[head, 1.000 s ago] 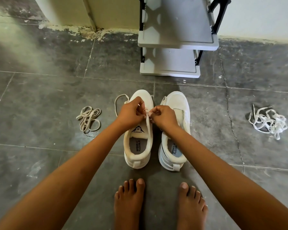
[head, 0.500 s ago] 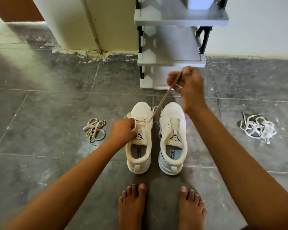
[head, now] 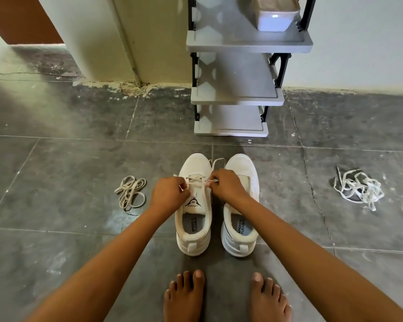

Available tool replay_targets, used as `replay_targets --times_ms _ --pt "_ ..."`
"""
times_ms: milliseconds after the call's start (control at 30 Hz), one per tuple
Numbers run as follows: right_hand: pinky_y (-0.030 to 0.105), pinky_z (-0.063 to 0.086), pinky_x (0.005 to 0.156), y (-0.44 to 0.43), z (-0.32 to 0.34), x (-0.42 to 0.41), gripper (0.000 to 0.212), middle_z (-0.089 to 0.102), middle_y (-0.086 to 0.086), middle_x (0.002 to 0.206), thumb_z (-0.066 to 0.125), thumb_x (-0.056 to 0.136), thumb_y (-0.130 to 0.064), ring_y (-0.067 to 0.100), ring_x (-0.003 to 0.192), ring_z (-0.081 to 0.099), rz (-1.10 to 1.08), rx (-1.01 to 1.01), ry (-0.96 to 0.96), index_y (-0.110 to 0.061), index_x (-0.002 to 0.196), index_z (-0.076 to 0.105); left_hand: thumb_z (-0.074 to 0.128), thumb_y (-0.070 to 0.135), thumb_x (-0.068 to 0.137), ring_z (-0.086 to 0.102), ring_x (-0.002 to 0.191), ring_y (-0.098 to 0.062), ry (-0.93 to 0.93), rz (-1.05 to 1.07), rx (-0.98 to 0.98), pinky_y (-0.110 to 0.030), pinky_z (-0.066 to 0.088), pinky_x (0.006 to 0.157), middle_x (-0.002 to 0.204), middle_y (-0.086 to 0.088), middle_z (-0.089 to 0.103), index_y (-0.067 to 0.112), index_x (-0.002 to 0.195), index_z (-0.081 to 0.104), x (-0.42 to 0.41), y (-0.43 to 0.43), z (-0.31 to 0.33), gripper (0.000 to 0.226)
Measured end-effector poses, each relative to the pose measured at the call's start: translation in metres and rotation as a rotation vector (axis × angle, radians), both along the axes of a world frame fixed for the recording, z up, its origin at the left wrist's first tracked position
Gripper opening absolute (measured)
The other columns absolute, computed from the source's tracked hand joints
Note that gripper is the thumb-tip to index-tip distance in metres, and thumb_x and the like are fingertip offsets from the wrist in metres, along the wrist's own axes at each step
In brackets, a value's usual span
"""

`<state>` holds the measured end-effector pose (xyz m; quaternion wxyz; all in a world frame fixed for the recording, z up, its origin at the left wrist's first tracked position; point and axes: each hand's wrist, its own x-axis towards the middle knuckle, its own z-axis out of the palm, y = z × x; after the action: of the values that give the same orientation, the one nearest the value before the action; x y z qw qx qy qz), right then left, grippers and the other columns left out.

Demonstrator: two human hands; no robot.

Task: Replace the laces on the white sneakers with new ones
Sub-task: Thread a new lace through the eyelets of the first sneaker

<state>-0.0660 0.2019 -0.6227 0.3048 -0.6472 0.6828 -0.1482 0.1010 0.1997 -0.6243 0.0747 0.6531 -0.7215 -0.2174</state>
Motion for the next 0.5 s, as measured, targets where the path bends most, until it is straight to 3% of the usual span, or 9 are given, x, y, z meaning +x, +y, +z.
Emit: replay_targets --times_ms 67,133,200,267,333,400,500 --pt "0.033 0.043 0.082 -0.003 0.007 -0.003 0.010 0.060 0.013 0.107 0.056 0.090 -0.013 0.026 0.096 0.056 -0.004 -0.061 0.021 -0.007 0.093 0.063 0.059 0.022 0.084 0.059 0.078 -0.025 -0.041 -0.015 -0.005 -0.028 0.040 0.062 0.085 -0.009 0.068 0.011 0.091 0.067 0.000 0.000 0.000 0.016" --pt "0.039 0.042 0.085 -0.012 0.028 -0.011 0.006 0.053 0.016 0.107 0.048 0.093 -0.009 0.026 0.093 0.050 -0.113 -0.177 -0.093 -0.010 0.090 0.053 0.055 0.020 0.085 0.057 0.074 -0.026 -0.090 -0.040 -0.010 -0.028 0.038 0.059 0.084 -0.011 0.067 0.008 0.088 0.064 0.000 0.001 0.000 0.015" --pt "0.046 0.045 0.085 -0.026 0.066 -0.024 0.013 0.053 0.013 0.101 0.041 0.097 -0.007 0.024 0.087 0.051 -0.332 -0.311 -0.488 -0.012 0.086 0.045 0.053 0.019 0.087 0.056 0.073 -0.026 -0.120 -0.064 -0.008 -0.029 0.037 0.058 0.083 -0.012 0.066 0.007 0.086 0.061 0.000 0.001 0.002 0.015" --pt "0.041 0.052 0.079 -0.036 0.105 -0.040 0.019 0.061 0.003 0.090 0.035 0.100 -0.012 0.016 0.077 0.060 -0.454 -0.400 -0.916 -0.016 0.083 0.042 0.053 0.018 0.086 0.057 0.076 -0.027 -0.110 -0.068 0.017 -0.029 0.038 0.059 0.083 -0.012 0.065 0.008 0.083 0.060 -0.001 -0.001 0.003 0.013" --pt "0.030 0.055 0.064 -0.038 0.121 -0.045 0.021 0.062 -0.004 0.072 0.032 0.101 -0.016 0.009 0.058 0.058 -0.419 -0.406 -1.102 -0.018 0.082 0.042 0.055 0.018 0.085 0.056 0.074 -0.025 -0.084 -0.060 0.050 -0.030 0.040 0.062 0.084 -0.011 0.065 0.010 0.080 0.058 -0.001 -0.003 0.005 0.010" --pt "0.024 0.044 0.050 -0.036 0.113 -0.036 0.021 0.053 -0.005 0.063 0.035 0.100 -0.020 0.004 0.047 0.046 -0.389 -0.290 -0.985 -0.020 0.079 0.041 0.058 0.019 0.083 0.053 0.072 -0.022 -0.055 -0.046 0.071 -0.029 0.041 0.062 0.083 -0.010 0.064 0.014 0.077 0.055 0.000 -0.004 0.006 0.009" --pt "0.025 0.037 0.060 -0.027 0.068 -0.021 0.013 0.053 -0.001 0.082 0.048 0.096 -0.029 0.010 0.069 0.048 -0.251 -0.111 -0.420 -0.017 0.091 0.050 0.062 0.022 0.081 0.054 0.073 -0.021 -0.028 -0.027 0.075 -0.030 0.043 0.065 0.082 -0.007 0.064 0.016 0.077 0.055 0.002 -0.004 0.008 0.010"
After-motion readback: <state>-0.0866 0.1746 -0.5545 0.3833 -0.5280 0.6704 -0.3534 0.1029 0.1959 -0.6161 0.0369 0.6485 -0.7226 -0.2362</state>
